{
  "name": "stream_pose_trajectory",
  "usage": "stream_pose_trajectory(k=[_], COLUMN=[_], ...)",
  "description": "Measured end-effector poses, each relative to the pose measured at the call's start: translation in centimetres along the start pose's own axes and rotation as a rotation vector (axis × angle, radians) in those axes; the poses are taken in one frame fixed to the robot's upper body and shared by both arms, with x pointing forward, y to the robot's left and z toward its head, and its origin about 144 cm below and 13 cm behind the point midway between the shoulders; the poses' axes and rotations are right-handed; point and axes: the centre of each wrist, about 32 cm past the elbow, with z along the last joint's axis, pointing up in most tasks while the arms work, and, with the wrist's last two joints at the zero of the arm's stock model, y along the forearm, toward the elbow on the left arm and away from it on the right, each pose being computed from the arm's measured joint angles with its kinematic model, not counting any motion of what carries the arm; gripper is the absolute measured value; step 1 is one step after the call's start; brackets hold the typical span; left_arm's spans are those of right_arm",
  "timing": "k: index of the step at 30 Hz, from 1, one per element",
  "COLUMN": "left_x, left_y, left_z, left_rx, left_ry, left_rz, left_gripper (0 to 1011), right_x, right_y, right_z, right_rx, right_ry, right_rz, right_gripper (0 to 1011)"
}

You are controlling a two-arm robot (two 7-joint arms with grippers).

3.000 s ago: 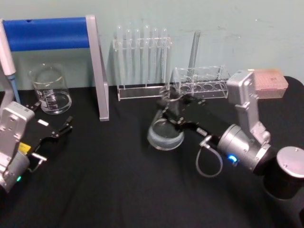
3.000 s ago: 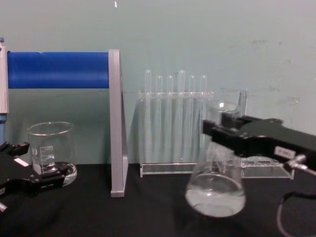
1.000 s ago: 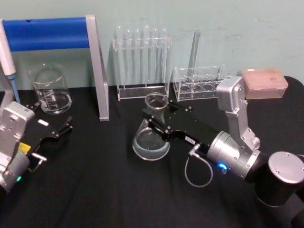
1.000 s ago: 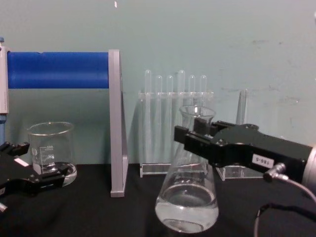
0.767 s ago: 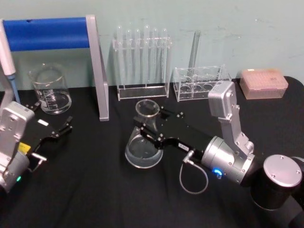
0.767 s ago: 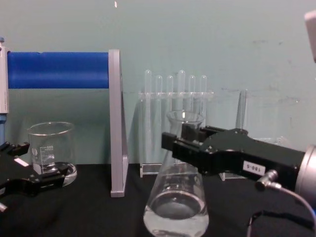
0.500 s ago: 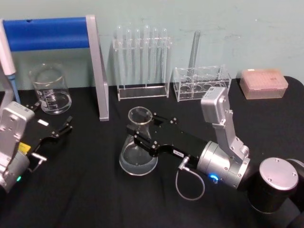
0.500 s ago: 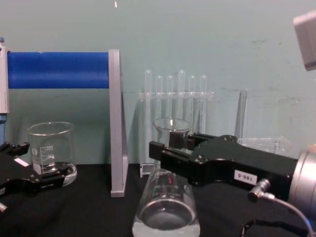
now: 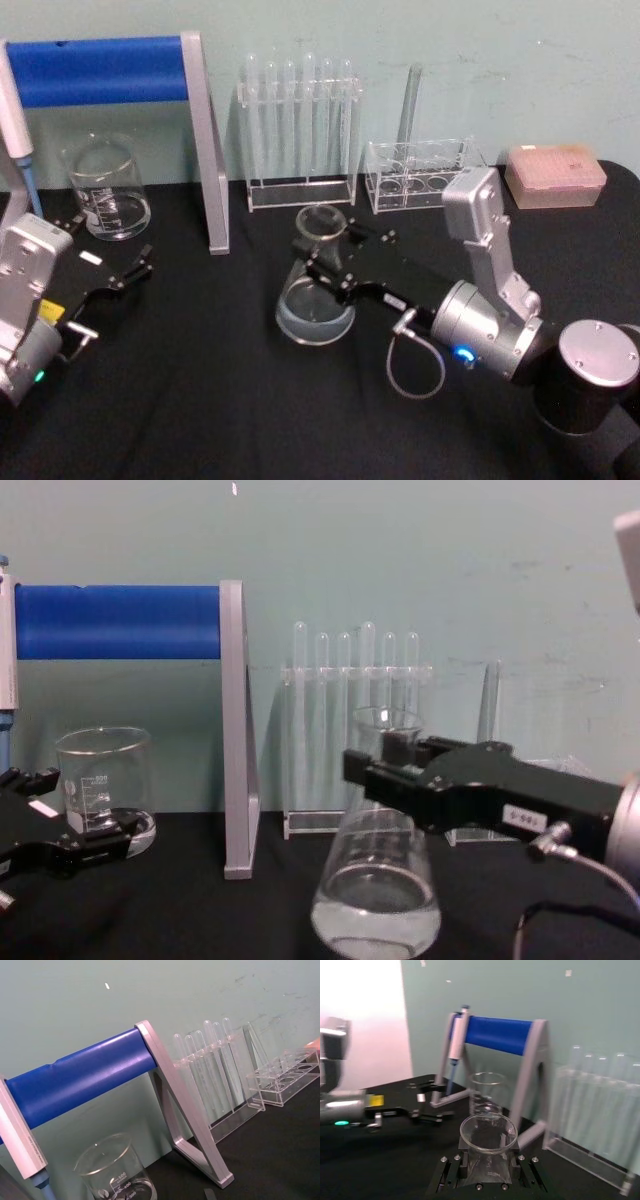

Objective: Grasp the erlenmeyer flask with one hand, shake it three times, then place it back.

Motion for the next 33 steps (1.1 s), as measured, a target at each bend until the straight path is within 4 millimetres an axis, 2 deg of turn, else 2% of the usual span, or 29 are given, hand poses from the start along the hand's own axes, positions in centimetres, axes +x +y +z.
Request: stream_pose_trajectory(k=[18,33], left_x=[0.0,0.0], left_y=[0.0,0.0], left_z=[0.0,0.0], left_rx=[0.000,0.000], left_ry=[0.000,0.000], left_rz=[0.000,0.000], left_gripper=[1001,1001], right_x=[4.3,5.9], right_y=[-2.2,-3.8], right_z=[0.2,0.1], right_rx=[0.005,0.006], right_ry=[-0.022,-0.027], right_rz=[-0.240,-0.354], right_gripper=[449,449])
